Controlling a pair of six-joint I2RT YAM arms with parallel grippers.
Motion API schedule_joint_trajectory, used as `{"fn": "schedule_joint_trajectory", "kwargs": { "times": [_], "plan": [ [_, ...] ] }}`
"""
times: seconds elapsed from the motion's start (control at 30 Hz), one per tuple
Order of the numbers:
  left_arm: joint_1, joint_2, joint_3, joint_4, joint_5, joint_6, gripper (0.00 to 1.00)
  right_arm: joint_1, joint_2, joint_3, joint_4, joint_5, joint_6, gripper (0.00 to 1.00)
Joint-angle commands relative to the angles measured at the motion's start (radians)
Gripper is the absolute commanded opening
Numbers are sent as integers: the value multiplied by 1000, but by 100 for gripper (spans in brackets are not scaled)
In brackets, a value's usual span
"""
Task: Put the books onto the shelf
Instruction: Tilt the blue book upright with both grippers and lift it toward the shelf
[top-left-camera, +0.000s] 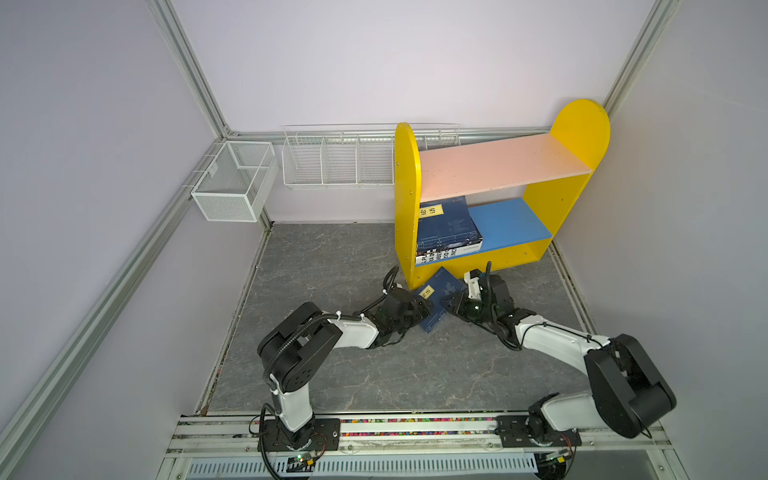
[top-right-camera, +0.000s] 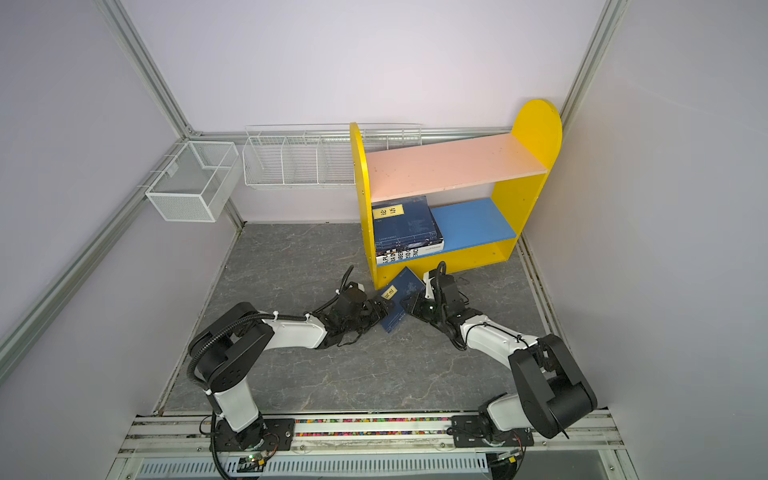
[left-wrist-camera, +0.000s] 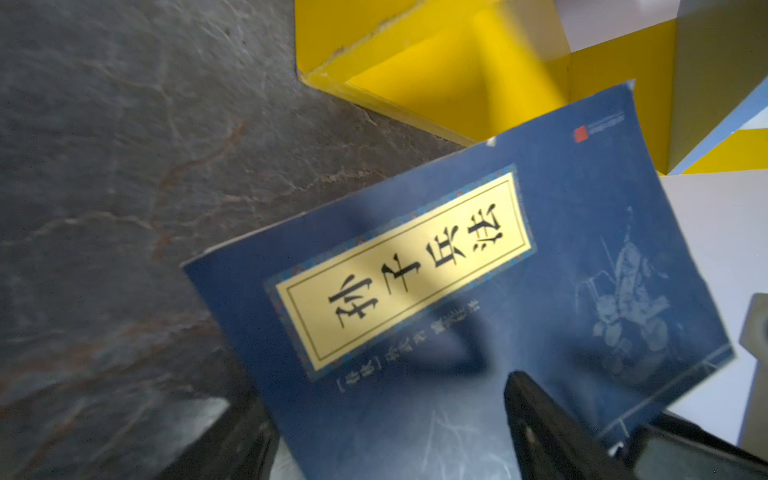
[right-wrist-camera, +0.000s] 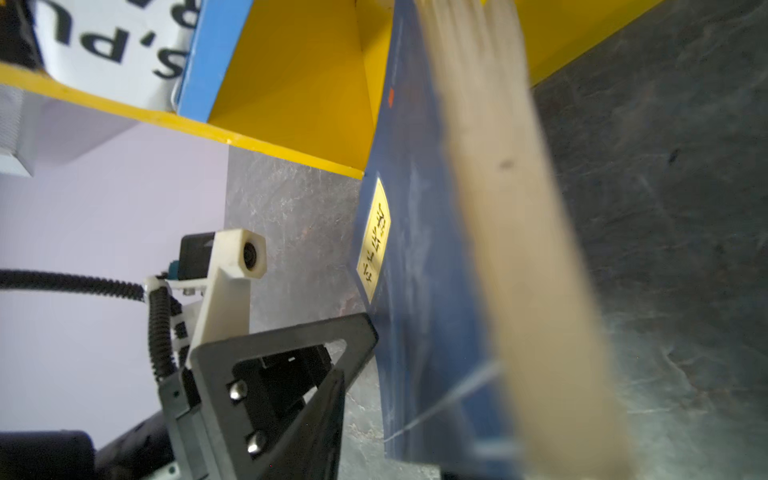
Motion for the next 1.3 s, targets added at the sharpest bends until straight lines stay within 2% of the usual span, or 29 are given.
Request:
{"fn": "schedule_joint_trajectory", "kwargs": {
  "times": [0.0,0.07,0.2,0.4,0.5,0.67,0.83,0.93,1.13,1.27],
  "plan": [
    [5,25,-10,-18,20,-18,84,5,3,23,33,44,7,26],
    [10,15,-18,-19,20,-16,84,6,16,30,26,54,8,18],
    [22,-42,-57,-9,4,-12,85,5,55,33,47,60,42,8],
    [37,-169,-102,-75,19,37,90,2,19,36,25,68,76,6],
    [40,-205,-112,-74,82,49,92,-3,-63,38,-35,64,90,7],
    [40,-216,-128,41,194,-4,92,-46,-253,39,-185,24,107,7],
    [38,-226,-65,107,277,-37,92,-98,-423,30,-267,16,129,6],
    [36,-217,-43,196,327,-79,92,-116,-486,31,-269,1,156,6],
    [36,-148,-11,484,404,-213,91,-143,-547,40,-210,-74,231,6],
    [31,-109,28,581,434,-257,83,-164,-588,19,-134,-112,300,6]
  ]
}}
